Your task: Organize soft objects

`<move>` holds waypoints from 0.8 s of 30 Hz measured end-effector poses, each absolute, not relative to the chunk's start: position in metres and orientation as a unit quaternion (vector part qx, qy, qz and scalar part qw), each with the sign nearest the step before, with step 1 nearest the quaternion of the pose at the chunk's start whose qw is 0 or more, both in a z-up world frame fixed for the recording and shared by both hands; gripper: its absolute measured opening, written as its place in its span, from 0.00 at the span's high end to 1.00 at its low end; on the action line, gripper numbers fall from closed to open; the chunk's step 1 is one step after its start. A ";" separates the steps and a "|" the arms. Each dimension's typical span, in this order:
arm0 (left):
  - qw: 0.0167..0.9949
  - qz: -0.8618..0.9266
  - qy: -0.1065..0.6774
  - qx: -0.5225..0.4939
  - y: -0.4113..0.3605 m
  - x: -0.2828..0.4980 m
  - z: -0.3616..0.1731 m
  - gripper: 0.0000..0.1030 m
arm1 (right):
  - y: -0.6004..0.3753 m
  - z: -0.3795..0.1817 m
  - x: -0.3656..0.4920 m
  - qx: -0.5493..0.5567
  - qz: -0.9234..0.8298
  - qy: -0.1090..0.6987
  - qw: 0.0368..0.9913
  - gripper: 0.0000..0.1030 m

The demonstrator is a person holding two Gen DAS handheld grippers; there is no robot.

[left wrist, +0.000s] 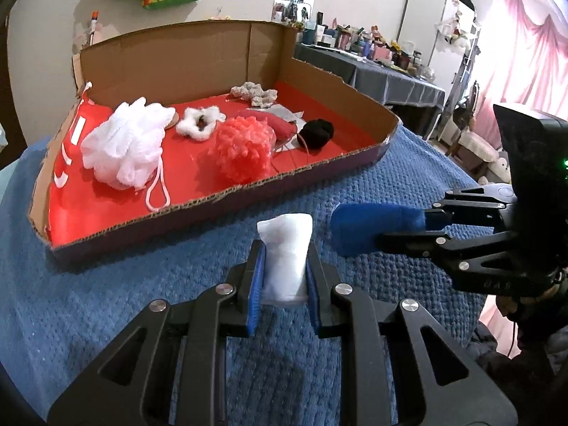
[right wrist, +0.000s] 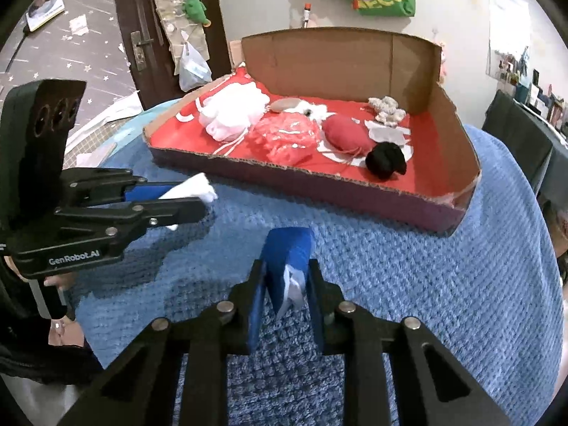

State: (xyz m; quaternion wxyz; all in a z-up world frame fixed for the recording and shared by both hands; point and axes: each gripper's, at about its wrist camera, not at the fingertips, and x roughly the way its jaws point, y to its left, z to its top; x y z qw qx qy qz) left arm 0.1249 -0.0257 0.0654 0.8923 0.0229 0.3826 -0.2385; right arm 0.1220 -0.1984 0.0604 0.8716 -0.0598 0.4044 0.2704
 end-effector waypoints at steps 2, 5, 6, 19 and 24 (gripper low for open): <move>0.889 -0.239 0.390 0.024 -0.026 0.124 0.060 0.81 | -0.202 0.058 0.120 -0.052 0.268 0.411 0.870 0.76; 0.886 -0.240 0.396 0.024 -0.027 0.121 0.052 0.81 | -0.208 0.053 0.116 -0.043 0.263 0.421 0.867 0.64; 0.884 -0.242 0.399 0.023 -0.028 0.121 0.049 0.81 | -0.210 0.051 0.114 -0.041 0.259 0.424 0.867 0.60; 0.880 -0.228 0.415 0.031 -0.034 0.125 0.037 0.79 | -0.208 0.045 0.129 -0.070 0.238 0.426 0.870 0.27; 0.880 -0.229 0.415 0.030 -0.034 0.124 0.036 0.76 | -0.204 0.041 0.132 -0.066 0.243 0.431 0.867 0.27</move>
